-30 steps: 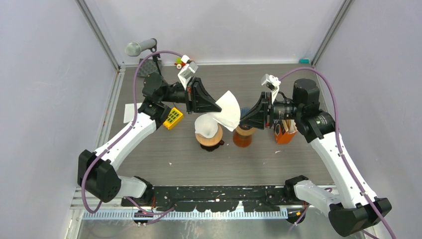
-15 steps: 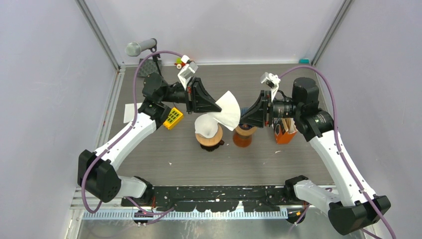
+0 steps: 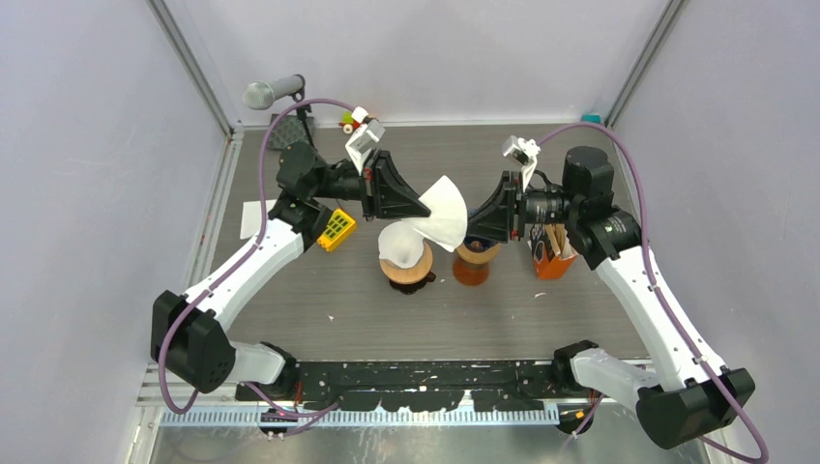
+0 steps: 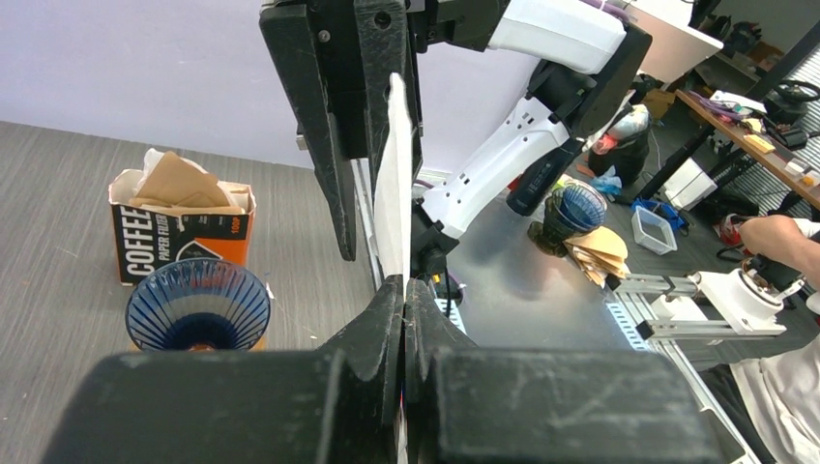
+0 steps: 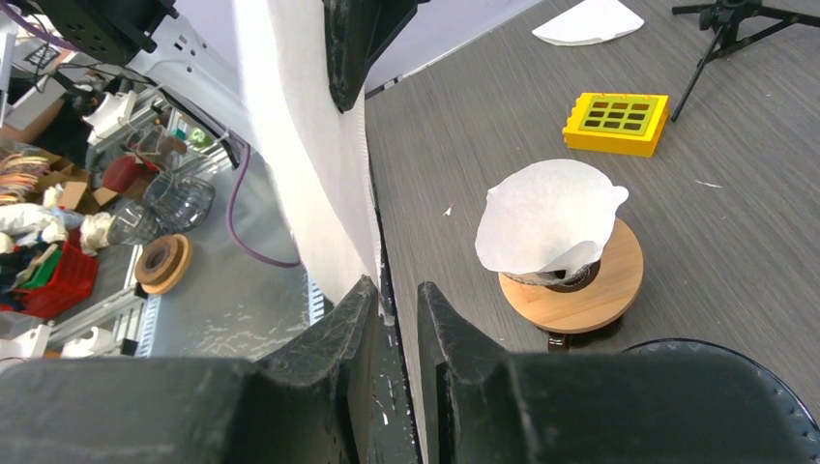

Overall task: Place the coffee filter in the dripper
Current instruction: Place the coffee filter in the coffee dripper.

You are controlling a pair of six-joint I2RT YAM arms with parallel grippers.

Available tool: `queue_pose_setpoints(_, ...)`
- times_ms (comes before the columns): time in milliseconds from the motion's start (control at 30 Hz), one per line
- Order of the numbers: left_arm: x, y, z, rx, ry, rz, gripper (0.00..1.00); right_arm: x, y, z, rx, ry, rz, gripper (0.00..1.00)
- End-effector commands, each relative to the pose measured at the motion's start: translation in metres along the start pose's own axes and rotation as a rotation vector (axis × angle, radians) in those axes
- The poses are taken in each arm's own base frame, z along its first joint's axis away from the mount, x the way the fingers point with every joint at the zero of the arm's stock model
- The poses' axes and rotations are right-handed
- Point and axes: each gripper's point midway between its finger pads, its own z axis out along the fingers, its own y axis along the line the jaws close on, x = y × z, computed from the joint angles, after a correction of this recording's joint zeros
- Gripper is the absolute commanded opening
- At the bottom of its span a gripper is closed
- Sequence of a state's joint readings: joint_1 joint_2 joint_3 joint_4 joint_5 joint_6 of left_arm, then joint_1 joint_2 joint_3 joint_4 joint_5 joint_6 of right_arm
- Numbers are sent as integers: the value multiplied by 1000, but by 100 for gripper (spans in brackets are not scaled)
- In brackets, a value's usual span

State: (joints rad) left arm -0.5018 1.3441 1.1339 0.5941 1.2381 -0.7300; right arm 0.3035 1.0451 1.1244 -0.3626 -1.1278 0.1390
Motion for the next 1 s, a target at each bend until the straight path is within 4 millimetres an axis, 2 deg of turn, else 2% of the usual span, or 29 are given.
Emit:
queue_pose_setpoints(0, -4, 3, 0, -10, -23, 37, 0, -16, 5, 7, -33, -20, -34, 26)
queue_pose_setpoints(233, -1, 10, 0, -20, -22, 30, 0, -24, 6, 16, -53, -15, -24, 25)
queue_pose_setpoints(467, 3, 15, 1, -23, -18, 20, 0, -29, 6, 17, -43, -21, -32, 22)
queue_pose_setpoints(533, 4, 16, 1, -23, -18, 18, 0, -30, 5, 17, -38, -21, -30, 18)
queue_pose_setpoints(633, 4, 18, 1, -25, -18, 15, 0, -31, 3, 17, -18, -25, -27, 2)
queue_pose_setpoints(700, 2, 18, 2, -29, -22, 19, 2, -32, 0, 16, 14, -31, -28, 1)
queue_pose_setpoints(767, -3, 20, 2, -48, -30, 22, 15, -35, -8, 12, 90, -37, -37, 0)
queue_pose_setpoints(867, -13, 33, 1, -149, -28, 37, 46, -46, -30, 1, 281, -53, -52, 1)
queue_pose_setpoints(967, -15, 62, -9, -353, 14, 25, 63, -57, -56, -15, 489, -93, -31, 1)
